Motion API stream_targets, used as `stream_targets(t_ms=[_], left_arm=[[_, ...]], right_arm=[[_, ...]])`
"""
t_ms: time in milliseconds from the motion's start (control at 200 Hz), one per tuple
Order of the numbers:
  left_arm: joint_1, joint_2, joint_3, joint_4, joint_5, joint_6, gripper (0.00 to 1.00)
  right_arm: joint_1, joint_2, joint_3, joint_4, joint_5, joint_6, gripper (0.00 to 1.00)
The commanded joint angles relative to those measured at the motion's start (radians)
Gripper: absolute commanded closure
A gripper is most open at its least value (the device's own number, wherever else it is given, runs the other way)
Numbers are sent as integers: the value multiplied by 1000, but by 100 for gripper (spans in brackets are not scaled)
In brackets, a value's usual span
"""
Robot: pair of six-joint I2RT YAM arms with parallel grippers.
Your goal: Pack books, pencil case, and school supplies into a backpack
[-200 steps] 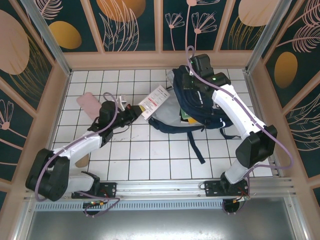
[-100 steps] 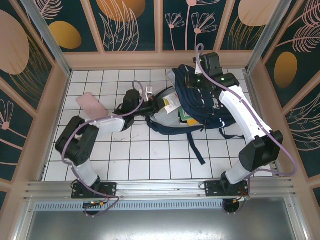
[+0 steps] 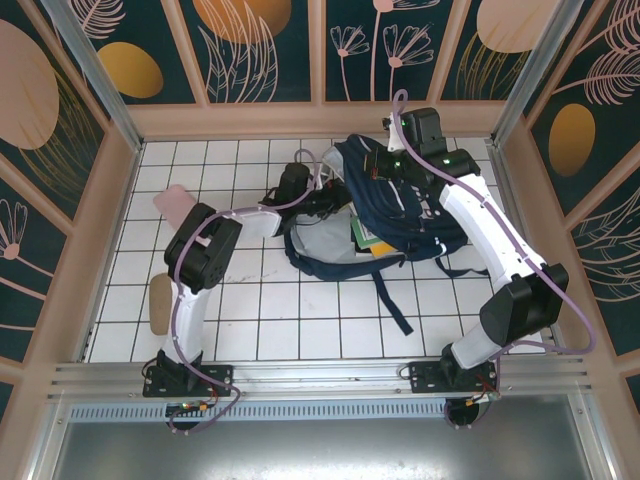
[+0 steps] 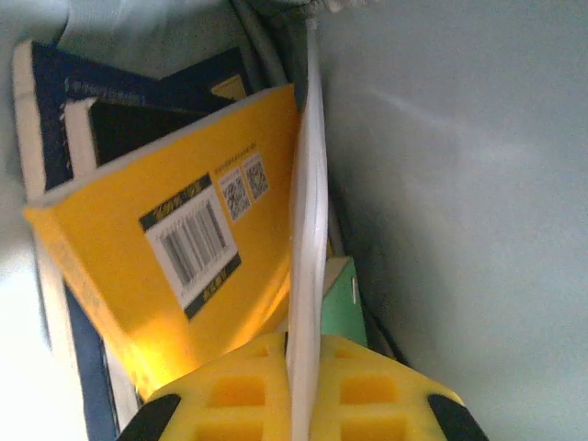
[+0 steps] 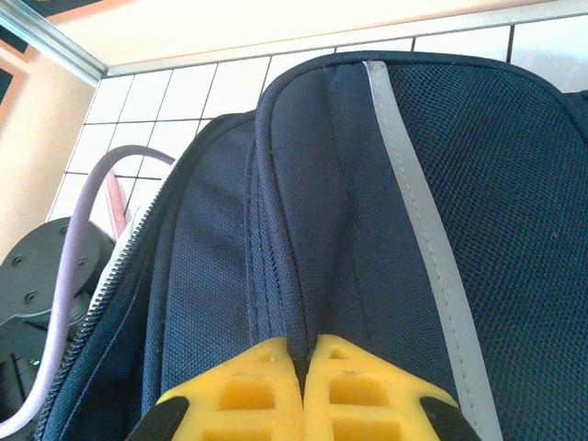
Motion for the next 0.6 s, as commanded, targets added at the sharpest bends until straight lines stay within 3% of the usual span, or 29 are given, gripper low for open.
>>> stream_targets(t_ms=[0,50,135,215,370,595], left_arm=[[-13,43,71,-72,-14,44,83],[-13,54,78,-79,-19,44,77],[-11,53,88,-107,-24,56,49],[-13,27,87,-166,-45,98,35],[-3,-64,53,-281,-107,188,21],[51,-266,-99,-370,-203,252,12]], right_arm=[[-6,-94,20,177,-72,14,100],[-11,-94,17,177,-71,12,100],[-19,-97,3,177,-68,10,100],[-30,-103,-16,183,-69,10,100],[-40,-108,-55,192,-55,6,100],[-43,-104,-117,216,-41,4,100]])
